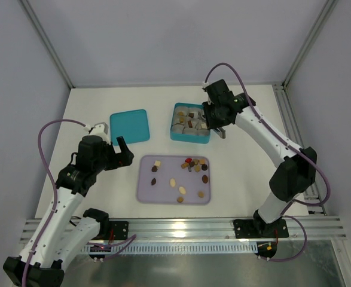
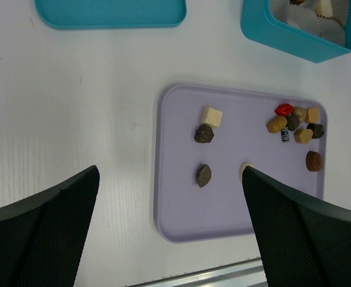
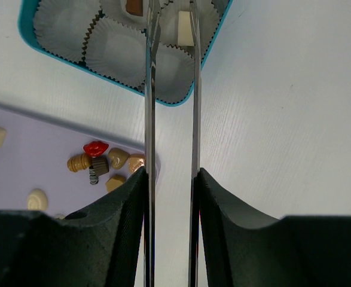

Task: Pack the chocolate

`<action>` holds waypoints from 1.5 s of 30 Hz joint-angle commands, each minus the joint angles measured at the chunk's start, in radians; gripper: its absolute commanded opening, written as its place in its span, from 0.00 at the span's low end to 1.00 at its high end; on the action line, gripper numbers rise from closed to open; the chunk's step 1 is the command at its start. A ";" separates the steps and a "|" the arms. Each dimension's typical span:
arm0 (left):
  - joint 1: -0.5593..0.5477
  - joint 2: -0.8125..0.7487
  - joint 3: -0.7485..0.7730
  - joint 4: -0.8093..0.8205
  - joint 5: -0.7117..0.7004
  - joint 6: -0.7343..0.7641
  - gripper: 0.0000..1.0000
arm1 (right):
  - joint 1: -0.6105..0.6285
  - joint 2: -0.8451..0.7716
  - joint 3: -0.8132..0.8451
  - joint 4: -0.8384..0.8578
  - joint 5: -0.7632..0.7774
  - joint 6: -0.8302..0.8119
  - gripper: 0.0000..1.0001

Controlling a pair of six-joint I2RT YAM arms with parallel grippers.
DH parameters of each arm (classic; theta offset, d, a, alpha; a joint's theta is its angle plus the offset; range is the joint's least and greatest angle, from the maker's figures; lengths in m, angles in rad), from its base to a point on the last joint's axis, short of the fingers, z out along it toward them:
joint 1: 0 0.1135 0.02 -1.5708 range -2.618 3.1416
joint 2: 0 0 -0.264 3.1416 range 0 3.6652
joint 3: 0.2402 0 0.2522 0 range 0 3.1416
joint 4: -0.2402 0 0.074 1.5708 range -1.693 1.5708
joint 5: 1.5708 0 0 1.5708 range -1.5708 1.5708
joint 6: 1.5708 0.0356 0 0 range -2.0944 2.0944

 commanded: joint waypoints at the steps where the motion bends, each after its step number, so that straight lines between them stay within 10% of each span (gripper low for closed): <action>1: -0.002 -0.004 0.006 0.008 -0.008 -0.006 1.00 | 0.028 -0.113 0.026 -0.012 -0.018 0.010 0.40; 17: -0.002 0.001 0.006 0.008 -0.005 -0.006 1.00 | 0.421 -0.500 -0.477 -0.003 0.016 0.214 0.40; 45: -0.003 0.001 0.006 0.008 -0.008 -0.006 1.00 | 0.433 -0.413 -0.537 0.061 0.067 0.222 0.40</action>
